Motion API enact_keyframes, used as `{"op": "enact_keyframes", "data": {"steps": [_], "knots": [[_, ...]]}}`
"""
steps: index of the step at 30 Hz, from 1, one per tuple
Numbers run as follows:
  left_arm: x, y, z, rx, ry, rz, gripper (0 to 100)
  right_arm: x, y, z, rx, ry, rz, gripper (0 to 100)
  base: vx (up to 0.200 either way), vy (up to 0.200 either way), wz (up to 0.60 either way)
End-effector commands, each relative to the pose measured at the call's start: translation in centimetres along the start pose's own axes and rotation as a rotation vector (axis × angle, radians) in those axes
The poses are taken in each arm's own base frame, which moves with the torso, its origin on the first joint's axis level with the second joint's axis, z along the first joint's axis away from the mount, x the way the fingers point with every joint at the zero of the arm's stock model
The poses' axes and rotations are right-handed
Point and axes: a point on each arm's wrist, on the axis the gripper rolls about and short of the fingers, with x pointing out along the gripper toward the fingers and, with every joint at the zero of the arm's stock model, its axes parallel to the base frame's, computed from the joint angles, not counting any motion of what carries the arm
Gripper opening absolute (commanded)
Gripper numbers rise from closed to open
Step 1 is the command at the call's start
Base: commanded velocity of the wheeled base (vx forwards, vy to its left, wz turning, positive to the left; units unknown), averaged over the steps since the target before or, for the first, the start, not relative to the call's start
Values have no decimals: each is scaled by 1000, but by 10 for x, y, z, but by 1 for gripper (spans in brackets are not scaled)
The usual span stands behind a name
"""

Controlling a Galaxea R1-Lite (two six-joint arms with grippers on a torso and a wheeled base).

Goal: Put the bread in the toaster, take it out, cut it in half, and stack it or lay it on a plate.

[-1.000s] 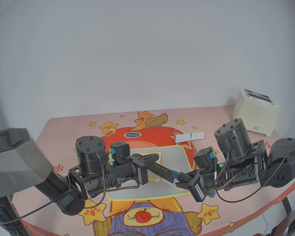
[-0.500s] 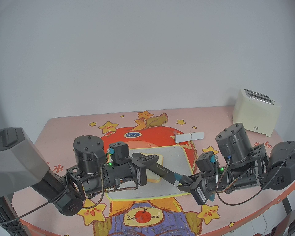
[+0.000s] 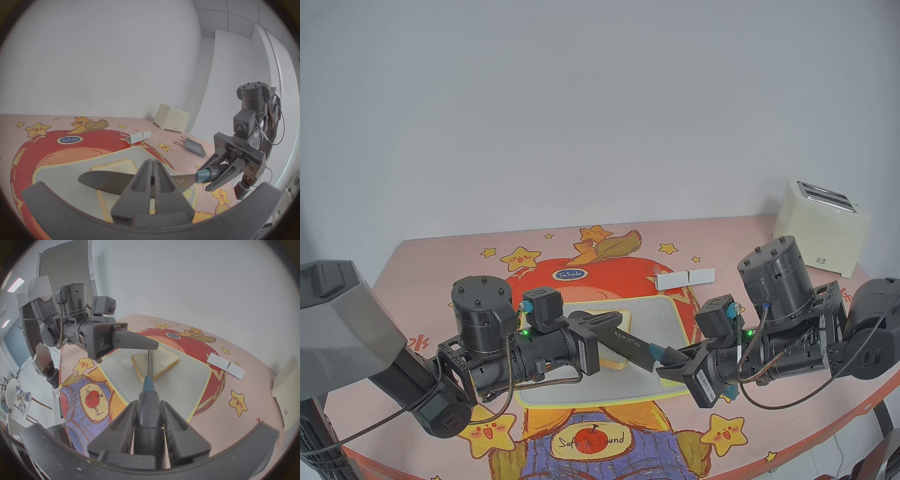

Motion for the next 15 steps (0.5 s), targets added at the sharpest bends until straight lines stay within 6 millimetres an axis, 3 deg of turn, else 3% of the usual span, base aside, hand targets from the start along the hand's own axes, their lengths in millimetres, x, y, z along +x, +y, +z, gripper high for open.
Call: {"op": "enact_keyframes", "data": {"steps": [1,10,15], "knots": [[0,0,-1,-2,6,0,0,4,-1,-10,4,35,0,0,0,0,0],[-6,-4,9,7,-24,-8,0,6,0,-17,6,63,1,0,0,0,0],[-4,-3,5,5,-13,-5,0,1,-1,-5,3,14,-1,0,0,0,0]]}}
